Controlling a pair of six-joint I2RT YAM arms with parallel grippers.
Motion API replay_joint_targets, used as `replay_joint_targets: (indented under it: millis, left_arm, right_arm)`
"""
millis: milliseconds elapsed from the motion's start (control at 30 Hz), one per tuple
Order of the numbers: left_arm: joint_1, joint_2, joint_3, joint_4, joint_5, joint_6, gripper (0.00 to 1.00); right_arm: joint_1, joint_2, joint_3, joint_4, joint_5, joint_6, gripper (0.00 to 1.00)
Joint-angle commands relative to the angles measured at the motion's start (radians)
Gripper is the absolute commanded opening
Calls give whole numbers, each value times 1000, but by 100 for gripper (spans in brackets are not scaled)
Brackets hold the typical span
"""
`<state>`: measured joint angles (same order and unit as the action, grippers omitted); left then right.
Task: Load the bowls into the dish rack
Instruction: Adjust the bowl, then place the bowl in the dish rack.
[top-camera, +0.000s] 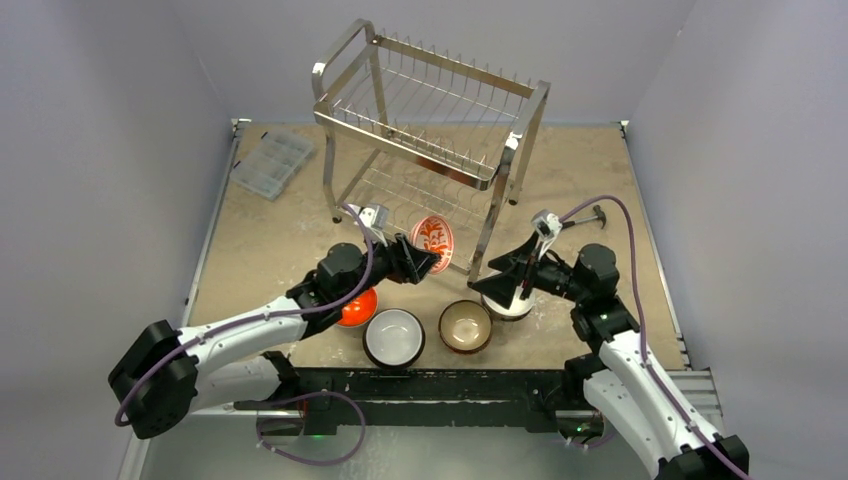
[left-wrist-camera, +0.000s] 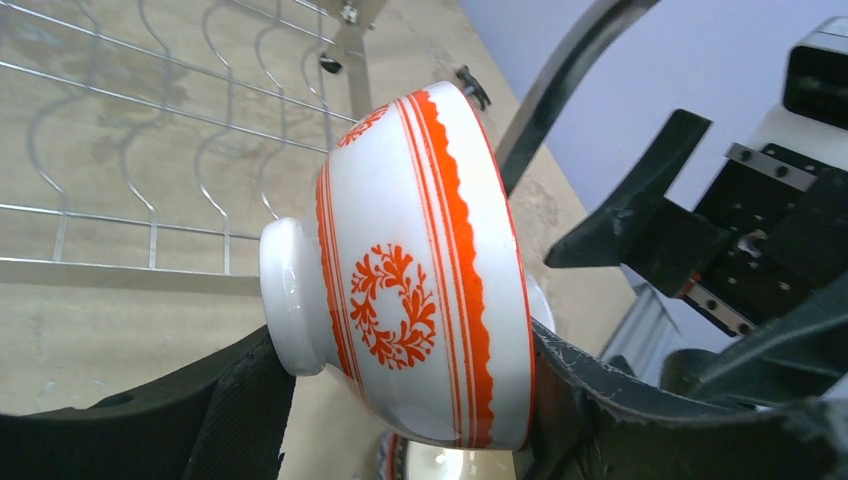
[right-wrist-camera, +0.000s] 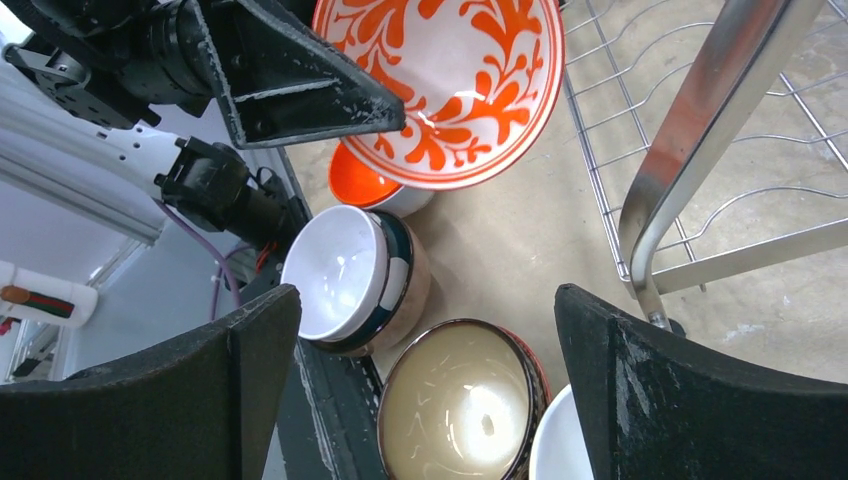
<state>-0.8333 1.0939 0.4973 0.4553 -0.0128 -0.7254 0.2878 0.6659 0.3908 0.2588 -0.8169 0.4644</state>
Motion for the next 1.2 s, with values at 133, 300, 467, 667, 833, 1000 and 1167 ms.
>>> replay_joint_targets:
  millis: [133, 300, 467, 667, 833, 1000, 1167]
  left_arm:
    - [6, 103, 58, 225, -93, 166, 0]
    - [13, 208, 86, 328, -93, 215, 0]
    - [24, 326, 149, 406, -74, 249, 0]
    - [35, 466, 223, 499, -62, 278, 0]
    - [44, 579, 290, 576, -52, 320, 0]
    - [63, 675, 364, 607, -47, 346, 0]
    - [74, 739, 421, 600, -62, 403, 0]
  right_arm:
    - [2, -47, 36, -30, 30, -15, 99]
    - [3, -67, 39, -56, 45, -22, 99]
    - [2, -91, 33, -74, 50, -21, 99]
    - [3, -119, 30, -103, 62, -23, 99]
    - [3, -154, 60, -160, 101, -47, 99]
    - [2, -178, 93, -214, 148, -65, 99]
    - [2, -220, 130, -274, 226, -68, 99]
